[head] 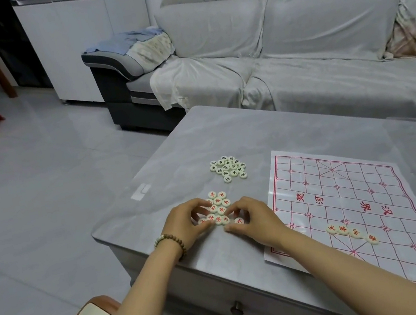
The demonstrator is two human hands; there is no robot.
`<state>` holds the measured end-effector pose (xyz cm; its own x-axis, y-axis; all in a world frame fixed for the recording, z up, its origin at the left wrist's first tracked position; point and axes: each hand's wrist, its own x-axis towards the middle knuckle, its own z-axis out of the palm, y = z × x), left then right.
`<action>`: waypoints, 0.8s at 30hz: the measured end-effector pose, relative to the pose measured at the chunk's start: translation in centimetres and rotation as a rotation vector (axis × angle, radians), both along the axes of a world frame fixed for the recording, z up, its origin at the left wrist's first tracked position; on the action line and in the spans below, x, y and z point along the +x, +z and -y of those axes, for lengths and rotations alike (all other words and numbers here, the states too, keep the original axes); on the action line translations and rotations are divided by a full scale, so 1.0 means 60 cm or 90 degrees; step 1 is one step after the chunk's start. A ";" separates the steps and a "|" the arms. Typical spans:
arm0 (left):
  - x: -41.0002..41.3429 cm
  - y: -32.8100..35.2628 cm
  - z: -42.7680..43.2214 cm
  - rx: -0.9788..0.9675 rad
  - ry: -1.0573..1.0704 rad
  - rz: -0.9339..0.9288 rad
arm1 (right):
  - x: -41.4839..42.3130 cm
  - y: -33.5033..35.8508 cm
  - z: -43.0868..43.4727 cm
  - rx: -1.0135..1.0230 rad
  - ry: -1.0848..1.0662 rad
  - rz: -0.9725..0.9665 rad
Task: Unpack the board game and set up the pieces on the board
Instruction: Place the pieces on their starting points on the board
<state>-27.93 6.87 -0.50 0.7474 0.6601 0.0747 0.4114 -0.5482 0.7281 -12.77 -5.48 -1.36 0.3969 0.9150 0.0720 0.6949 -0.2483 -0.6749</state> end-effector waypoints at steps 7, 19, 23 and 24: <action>-0.007 -0.001 0.003 -0.006 -0.002 0.004 | -0.003 -0.004 0.016 0.026 0.022 -0.020; -0.012 -0.005 -0.002 -0.030 -0.002 0.006 | -0.003 -0.013 0.013 0.027 -0.007 0.003; 0.002 0.003 0.008 -0.034 -0.023 0.021 | 0.008 -0.005 0.024 0.019 0.008 0.007; 0.008 0.004 0.012 -0.034 -0.030 0.026 | 0.010 0.000 0.028 0.020 0.012 0.005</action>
